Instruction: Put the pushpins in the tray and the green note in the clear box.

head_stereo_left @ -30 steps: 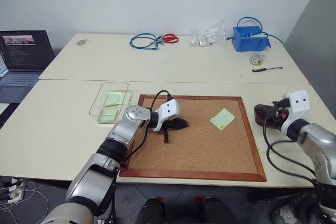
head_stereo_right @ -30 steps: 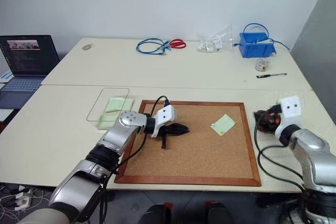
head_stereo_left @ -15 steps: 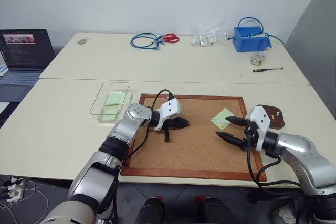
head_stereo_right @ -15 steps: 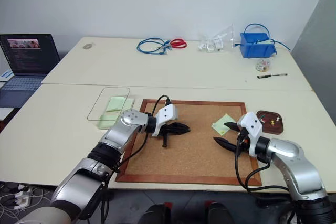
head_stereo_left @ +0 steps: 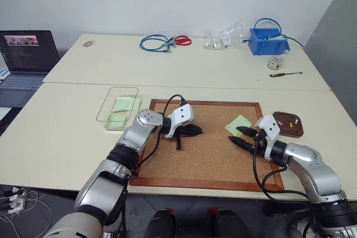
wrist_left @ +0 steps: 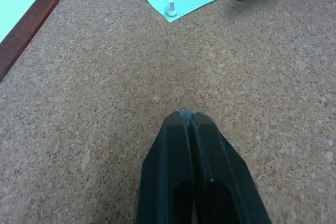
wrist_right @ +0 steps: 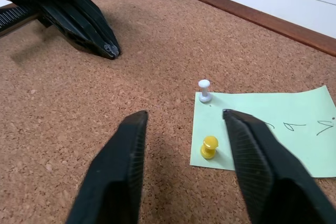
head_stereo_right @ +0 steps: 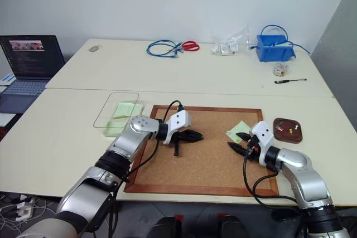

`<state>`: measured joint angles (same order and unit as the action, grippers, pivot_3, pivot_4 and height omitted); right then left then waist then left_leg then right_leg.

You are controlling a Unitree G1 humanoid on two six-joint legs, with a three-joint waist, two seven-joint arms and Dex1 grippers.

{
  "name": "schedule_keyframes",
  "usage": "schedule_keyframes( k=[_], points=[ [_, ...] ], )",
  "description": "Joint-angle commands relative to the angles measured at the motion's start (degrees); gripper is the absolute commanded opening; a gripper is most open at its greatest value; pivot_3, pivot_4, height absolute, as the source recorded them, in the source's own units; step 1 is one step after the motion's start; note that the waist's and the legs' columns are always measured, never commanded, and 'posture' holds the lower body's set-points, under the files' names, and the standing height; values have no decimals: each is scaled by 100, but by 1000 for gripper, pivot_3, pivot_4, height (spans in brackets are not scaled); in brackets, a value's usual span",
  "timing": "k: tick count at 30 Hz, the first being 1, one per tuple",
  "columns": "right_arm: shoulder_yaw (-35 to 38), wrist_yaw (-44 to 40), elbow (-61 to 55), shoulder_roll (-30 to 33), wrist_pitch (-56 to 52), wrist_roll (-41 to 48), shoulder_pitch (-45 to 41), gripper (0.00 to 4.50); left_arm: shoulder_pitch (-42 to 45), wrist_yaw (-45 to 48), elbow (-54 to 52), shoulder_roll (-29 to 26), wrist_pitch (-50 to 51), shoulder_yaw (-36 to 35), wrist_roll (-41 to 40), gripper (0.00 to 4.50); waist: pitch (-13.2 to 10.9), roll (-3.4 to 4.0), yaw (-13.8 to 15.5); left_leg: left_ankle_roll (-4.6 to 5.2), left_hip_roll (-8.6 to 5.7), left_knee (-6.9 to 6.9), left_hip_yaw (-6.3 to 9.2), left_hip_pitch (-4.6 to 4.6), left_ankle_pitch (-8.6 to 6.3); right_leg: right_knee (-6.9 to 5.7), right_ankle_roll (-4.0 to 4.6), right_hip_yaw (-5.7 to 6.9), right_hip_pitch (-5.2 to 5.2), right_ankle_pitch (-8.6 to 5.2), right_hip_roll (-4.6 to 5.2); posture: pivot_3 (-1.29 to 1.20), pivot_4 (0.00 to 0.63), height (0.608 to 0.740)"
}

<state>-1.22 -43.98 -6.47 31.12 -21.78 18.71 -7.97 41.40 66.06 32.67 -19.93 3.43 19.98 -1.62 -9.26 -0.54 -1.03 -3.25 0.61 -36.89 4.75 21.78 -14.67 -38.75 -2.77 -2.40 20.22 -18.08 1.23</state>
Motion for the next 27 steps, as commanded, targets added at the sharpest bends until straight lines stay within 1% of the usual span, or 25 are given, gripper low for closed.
schedule_keyframes(
  k=[1,2,4,5,7,9,13,17,21,27],
  points=[
    [112,26,-90,-34,54,40,-6,1502,-127,-26,250,47,234,287,360,0,0,0,0,0,0,0,0,0,0,0,0,0,0,0,0,0,150,740],
    [114,30,-90,-32,48,44,-4,1358,-132,-21,244,46,236,288,359,0,0,0,0,0,0,1,1,0,0,0,0,0,0,0,0,0,150,740],
    [116,33,-69,-21,45,40,-12,861,-140,-11,235,37,236,292,363,0,0,0,0,0,0,1,1,0,0,0,0,1,0,0,0,0,150,740],
    [117,30,-49,-14,53,33,-19,699,-145,-6,229,32,236,294,364,0,0,0,0,0,0,1,0,0,0,1,0,0,0,0,0,0,150,740],
    [125,24,-19,2,70,23,-24,235,-160,2,208,22,239,297,366,0,0,0,0,0,0,1,0,0,0,2,0,0,0,0,0,0,150,740],
    [143,29,4,14,73,19,-35,64,-170,7,190,15,247,298,368,0,0,0,0,0,0,3,1,0,0,2,0,1,0,0,0,0,150,740],
    [182,53,0,33,68,9,-34,64,-188,17,159,7,275,303,373,0,0,0,0,0,0,3,0,0,0,4,0,0,0,0,0,0,150,740],
    [350,66,-344,55,44,174,-35,64,-210,33,125,-12,299,309,376,0,0,0,0,0,0,3,0,1,0,5,0,0,0,0,0,0,150,740],
    [672,120,-996,120,-341,632,-104,64,-229,62,116,-52,301,321,392,0,-2,3,0,0,0,4,0,7,0,6,0,0,6,0,0,0,150,740],
    [1014,393,-1514,191,-943,1071,-285,64,-209,98,156,-62,288,332,412,0,-4,-1,-3,0,3,7,1,6,0,9,0,1,5,0,-1,0,150,740]
  ],
)
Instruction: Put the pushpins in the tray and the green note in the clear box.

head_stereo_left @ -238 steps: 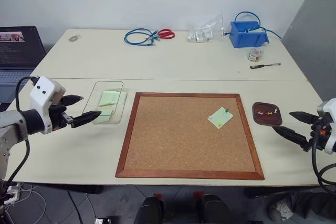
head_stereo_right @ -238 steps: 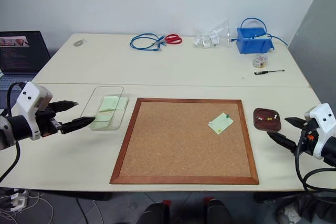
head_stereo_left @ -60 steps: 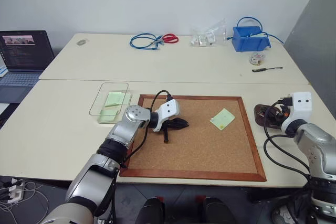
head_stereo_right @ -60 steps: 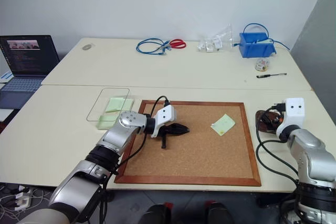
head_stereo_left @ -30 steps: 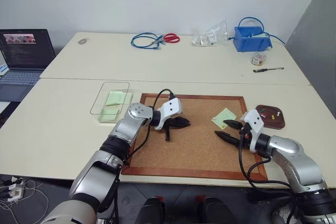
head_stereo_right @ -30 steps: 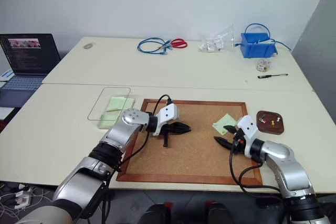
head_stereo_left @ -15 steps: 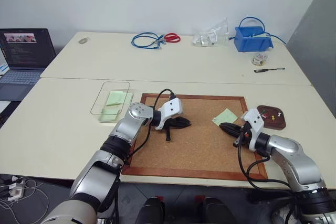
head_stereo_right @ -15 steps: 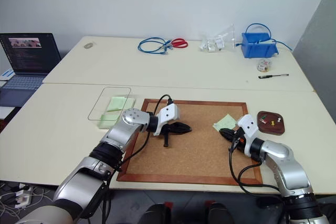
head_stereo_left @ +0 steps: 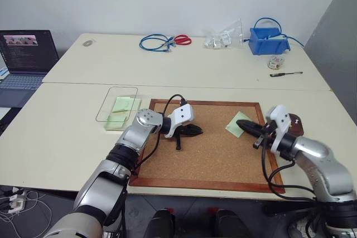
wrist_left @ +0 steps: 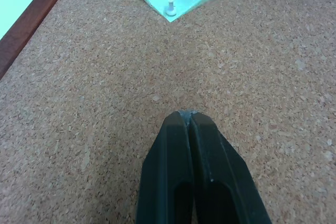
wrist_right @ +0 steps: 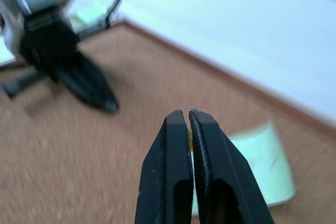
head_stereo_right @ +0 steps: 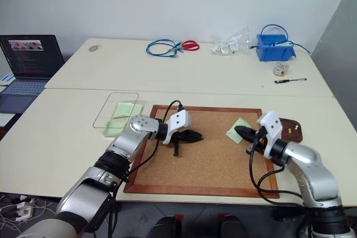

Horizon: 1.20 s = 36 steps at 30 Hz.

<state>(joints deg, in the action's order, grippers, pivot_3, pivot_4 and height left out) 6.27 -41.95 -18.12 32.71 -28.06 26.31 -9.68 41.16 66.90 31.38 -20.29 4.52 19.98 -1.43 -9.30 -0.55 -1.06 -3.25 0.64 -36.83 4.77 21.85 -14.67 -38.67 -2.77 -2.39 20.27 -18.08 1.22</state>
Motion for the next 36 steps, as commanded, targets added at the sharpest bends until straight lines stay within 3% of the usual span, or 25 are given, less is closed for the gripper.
schedule_keyframes(
  k=[1,11,27,29,30,36],
  points=[
    [317,256,-364,33,-380,336,-147,64,-178,16,297,-22,172,334,397,0,0,0,0,0,0,1,1,0,0,1,0,1,0,0,0,0,150,740],
    [1283,2254,974,-264,-540,-364,-543,64,-183,-9,395,10,69,356,434,0,1,1,12,0,-2,2,-1,0,0,1,13,-1,0,7,2,0,150,740],
    [1323,2980,983,-384,-1039,-752,-172,64,-123,-81,559,58,-140,328,470,0,3,8,5,1,-3,7,-6,-1,0,4,5,-5,1,3,2,0,150,740],
    [1338,2963,1002,-378,-1031,-730,-181,513,-117,-86,585,60,-162,329,478,0,3,8,5,1,-3,7,-6,0,0,4,6,-6,0,3,2,0,150,740],
    [1345,2958,1013,-376,-1028,-725,-189,524,-116,-87,600,61,-174,331,482,0,3,8,5,1,-3,7,-6,0,0,4,5,-5,1,3,2,0,150,740],
    [1337,2968,1032,-338,-1006,-784,-185,1907,-114,-115,628,69,-219,323,488,0,3,8,5,1,-3,7,-6,-1,0,4,4,-6,0,3,2,0,150,740]
  ],
)
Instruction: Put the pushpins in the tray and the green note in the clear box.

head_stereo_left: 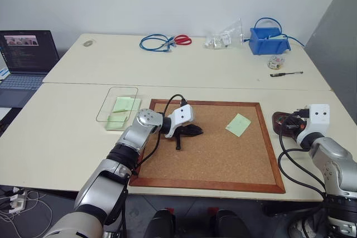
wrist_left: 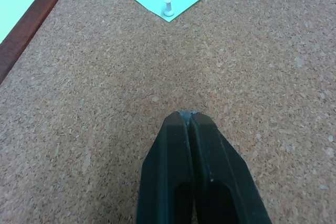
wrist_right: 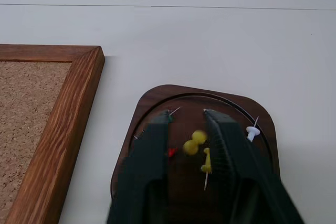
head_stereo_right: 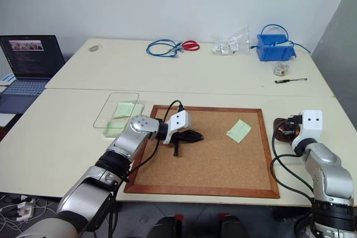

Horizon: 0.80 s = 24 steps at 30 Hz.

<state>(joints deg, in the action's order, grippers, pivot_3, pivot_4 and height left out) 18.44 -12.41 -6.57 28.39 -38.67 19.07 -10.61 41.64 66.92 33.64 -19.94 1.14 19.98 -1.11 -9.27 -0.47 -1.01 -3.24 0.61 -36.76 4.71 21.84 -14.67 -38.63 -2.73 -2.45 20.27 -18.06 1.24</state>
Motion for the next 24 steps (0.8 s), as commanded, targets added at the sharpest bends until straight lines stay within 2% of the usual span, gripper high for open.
schedule_keyframes(
  k=[1,6,7,10,13,17,19,24],
  points=[
    [118,17,-124,100,56,-71,-88,2102,-158,-131,403,42,115,316,453,0,0,0,0,0,0,0,0,0,0,0,0,0,0,0,0,0,150,740],
    [-47,-44,-187,207,253,-268,-47,3038,-131,-118,420,54,107,318,450,0,0,0,1,0,0,0,0,0,0,0,-3,0,0,-2,0,0,150,740],
    [-96,-75,-203,232,320,-328,-35,3369,-127,-114,427,55,103,320,451,0,0,0,1,0,0,0,-1,0,0,0,-3,0,0,-2,0,0,150,740],
    [-383,-447,-439,276,555,-338,10,3961,-131,-100,426,51,100,330,457,0,0,0,1,0,-1,0,0,0,0,1,-4,0,0,-2,0,0,150,740],
    [-647,-929,-609,309,808,-237,20,3961,-148,-78,404,39,111,339,457,0,0,0,0,0,0,0,0,-1,0,0,-6,0,0,-3,0,0,150,740],
    [-1119,-1982,-957,314,1023,213,17,3961,-153,-81,412,29,105,328,453,0,-1,-2,0,0,-1,-1,0,0,0,2,-7,1,-1,-3,0,0,150,740],
    [-1520,-2369,-939,411,1204,63,3,3961,-162,-78,410,22,114,325,450,0,-1,-2,0,0,0,0,2,0,0,2,-7,4,-1,-3,0,0,150,740],
    [-1937,-2715,-676,238,1131,128,-208,3961,-222,-64,327,-11,180,329,442,0,-2,-5,0,0,0,-1,3,-1,0,4,-7,5,-2,-3,0,0,150,740]
  ],
)
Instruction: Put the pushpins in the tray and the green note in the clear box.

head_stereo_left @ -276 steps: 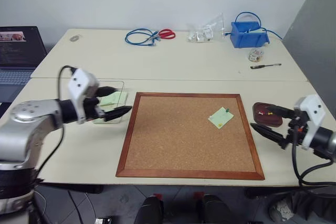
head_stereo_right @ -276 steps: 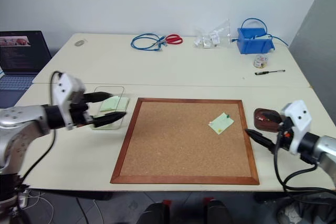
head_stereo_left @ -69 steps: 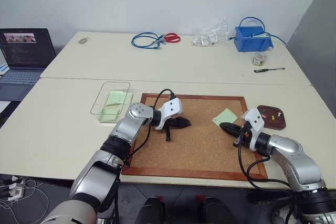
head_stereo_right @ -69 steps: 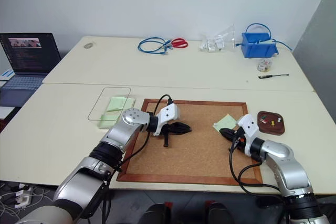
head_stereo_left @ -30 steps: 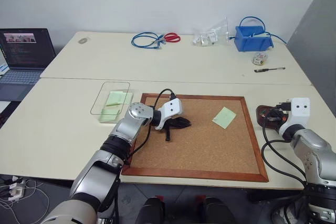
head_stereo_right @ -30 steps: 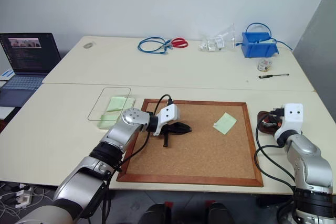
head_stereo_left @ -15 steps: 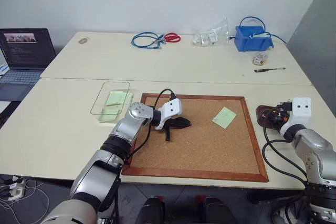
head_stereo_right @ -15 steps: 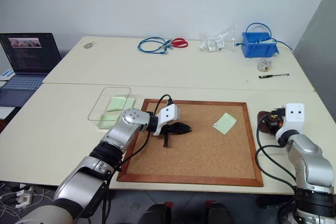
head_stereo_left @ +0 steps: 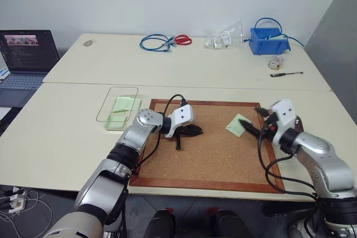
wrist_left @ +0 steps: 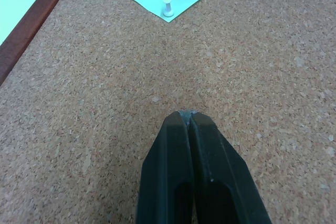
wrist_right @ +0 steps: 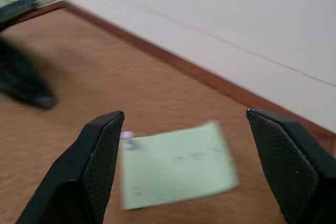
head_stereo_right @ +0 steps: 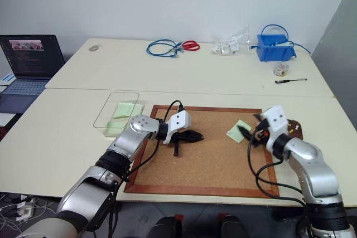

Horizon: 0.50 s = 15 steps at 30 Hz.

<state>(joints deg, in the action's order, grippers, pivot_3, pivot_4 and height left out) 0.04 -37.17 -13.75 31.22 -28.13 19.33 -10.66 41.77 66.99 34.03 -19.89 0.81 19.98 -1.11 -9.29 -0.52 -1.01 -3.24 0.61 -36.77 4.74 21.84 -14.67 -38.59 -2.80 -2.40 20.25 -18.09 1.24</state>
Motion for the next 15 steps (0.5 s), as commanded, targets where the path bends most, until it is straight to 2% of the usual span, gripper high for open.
schedule_keyframes(
  k=[1,9,15],
  points=[
    [-135,-305,106,-48,75,104,-227,3961,-247,-69,263,-23,227,327,437,0,0,0,1,0,0,0,0,0,0,0,0,0,0,0,0,0,150,740],
    [-364,-444,616,-188,135,-42,-369,3961,-318,-110,146,-47,288,308,419,0,0,-1,-1,0,1,1,2,0,0,1,3,1,1,1,0,0,150,740],
    [-437,-400,956,-416,268,-145,-544,2806,-308,-125,147,-54,281,321,431,0,0,-1,0,0,1,1,3,0,0,0,3,2,1,1,0,0,150,740]
  ],
)
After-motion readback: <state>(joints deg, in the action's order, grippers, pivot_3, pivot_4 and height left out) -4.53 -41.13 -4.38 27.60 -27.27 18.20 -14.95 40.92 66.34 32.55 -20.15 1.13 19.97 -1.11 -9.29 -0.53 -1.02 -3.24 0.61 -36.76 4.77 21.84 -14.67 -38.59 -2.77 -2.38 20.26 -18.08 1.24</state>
